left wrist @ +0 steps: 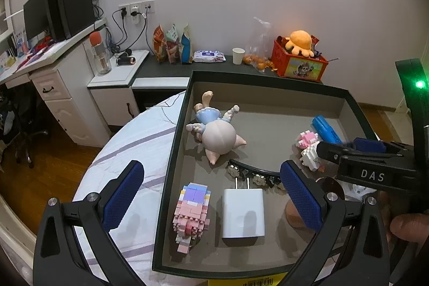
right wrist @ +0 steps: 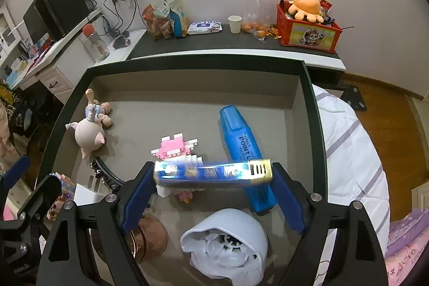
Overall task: Organize rigid objects
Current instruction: 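Carry the blue-and-gold packet into the pink box and release it, then withdraw the right gripper and move the left gripper to the yellow highlighter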
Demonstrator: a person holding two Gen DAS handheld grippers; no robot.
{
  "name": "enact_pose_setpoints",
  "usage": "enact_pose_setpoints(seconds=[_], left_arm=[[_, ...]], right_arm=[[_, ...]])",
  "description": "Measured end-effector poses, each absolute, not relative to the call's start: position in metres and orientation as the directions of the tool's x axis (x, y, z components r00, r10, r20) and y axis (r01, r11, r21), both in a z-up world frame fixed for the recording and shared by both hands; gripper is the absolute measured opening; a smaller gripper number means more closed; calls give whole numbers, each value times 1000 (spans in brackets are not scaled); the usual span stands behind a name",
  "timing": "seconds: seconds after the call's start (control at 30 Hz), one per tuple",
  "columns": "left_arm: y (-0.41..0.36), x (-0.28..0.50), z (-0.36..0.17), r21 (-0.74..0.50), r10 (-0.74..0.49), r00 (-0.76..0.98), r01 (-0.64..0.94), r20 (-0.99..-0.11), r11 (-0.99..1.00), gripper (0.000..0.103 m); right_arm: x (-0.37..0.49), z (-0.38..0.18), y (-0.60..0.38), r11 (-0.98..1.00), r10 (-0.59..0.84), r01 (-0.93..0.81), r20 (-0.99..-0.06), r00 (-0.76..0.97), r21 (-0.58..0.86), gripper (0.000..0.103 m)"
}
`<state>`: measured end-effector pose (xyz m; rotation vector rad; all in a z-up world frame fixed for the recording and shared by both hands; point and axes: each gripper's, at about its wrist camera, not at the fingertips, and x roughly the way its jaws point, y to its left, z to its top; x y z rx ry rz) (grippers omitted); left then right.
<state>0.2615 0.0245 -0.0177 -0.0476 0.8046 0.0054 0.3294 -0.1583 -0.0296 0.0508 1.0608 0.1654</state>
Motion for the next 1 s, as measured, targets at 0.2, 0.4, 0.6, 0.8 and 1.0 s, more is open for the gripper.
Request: enact_pose_setpoints(seconds=[0.2,0.4,0.6,0.8,1.0], left_arm=[[27,253,-14,-40,-9,700,-28,-714,999,103],[29,237,-6,-43,-10,713,-29,-701,999,103],[26,218,3,-47,-15,722,-24,-692,999,103],[25,190,3,-43,-12,716,-25,-698,999,103],[29,157,-22,-74,-38,669,-25,-742,997,103]], right_arm=[[324,-25,-160,987,162,-103,-857,490,127,93],[305,-4,-167,981,192,-97,-810,554,166,103],[276,16,-176,978,203,-80,-768,608,195,103],[228,32,-195,965,215,-34,-707,674,260,103],[181,19,-201,961,228,-26,-731,643,276,103]])
